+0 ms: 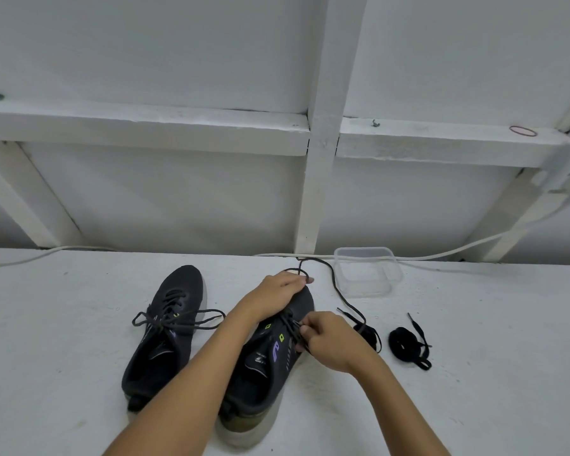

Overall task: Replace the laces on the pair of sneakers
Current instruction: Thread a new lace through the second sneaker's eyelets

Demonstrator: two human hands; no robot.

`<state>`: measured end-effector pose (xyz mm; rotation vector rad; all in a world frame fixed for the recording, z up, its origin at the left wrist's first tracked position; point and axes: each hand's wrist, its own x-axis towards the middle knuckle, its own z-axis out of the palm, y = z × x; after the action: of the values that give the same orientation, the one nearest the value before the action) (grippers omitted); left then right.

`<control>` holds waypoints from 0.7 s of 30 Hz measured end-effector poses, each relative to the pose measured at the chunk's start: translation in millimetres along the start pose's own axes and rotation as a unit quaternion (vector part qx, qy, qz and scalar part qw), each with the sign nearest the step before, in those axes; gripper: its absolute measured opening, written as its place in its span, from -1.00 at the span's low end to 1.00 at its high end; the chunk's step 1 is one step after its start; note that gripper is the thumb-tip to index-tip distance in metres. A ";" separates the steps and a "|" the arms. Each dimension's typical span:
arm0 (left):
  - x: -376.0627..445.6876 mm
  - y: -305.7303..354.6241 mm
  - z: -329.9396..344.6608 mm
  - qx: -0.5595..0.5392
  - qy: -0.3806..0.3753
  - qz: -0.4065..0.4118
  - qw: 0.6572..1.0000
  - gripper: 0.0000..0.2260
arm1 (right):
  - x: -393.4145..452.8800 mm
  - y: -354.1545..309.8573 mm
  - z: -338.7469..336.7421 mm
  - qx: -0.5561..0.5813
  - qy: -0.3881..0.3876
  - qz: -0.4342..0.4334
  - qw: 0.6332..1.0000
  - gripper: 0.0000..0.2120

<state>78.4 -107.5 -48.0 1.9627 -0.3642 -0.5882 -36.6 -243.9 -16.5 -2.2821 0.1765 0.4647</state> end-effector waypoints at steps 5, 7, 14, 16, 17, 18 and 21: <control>-5.0 -14.9 -8.0 0.195 0.059 0.003 0.979 -0.67 | -7.8 -3.5 3.5 0.011 -0.032 -0.018 0.999 -0.74; -7.8 -21.2 -12.4 0.130 0.071 -0.005 0.989 -0.66 | -7.8 -8.8 2.6 0.017 -0.022 -0.036 0.999 -0.73; -23.7 -33.1 -7.9 -0.176 0.076 -0.066 0.979 -0.34 | -5.1 -37.5 -15.8 0.060 0.017 -0.103 0.993 -0.57; -25.7 -36.8 -1.4 -0.166 0.099 -0.064 0.979 -0.32 | -5.5 -41.5 -15.5 0.074 0.019 -0.117 0.990 -0.58; -26.6 -39.4 0.3 -0.158 0.113 -0.060 0.979 -0.31 | -5.8 -42.3 -15.2 0.085 0.023 -0.122 0.989 -0.59; -27.2 -41.4 1.0 -0.159 0.129 -0.054 0.977 -0.31 | -5.6 -42.0 -15.5 0.103 0.028 -0.124 0.986 -0.62; -26.5 -44.7 -1.7 -0.184 0.124 -0.047 0.974 -0.30 | -3.5 -36.2 -16.4 0.196 0.037 -0.109 0.974 -0.67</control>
<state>57.2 -73.4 -81.0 1.6740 -0.0015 -0.4270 -25.6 -231.2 19.7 -1.9034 0.0468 0.2072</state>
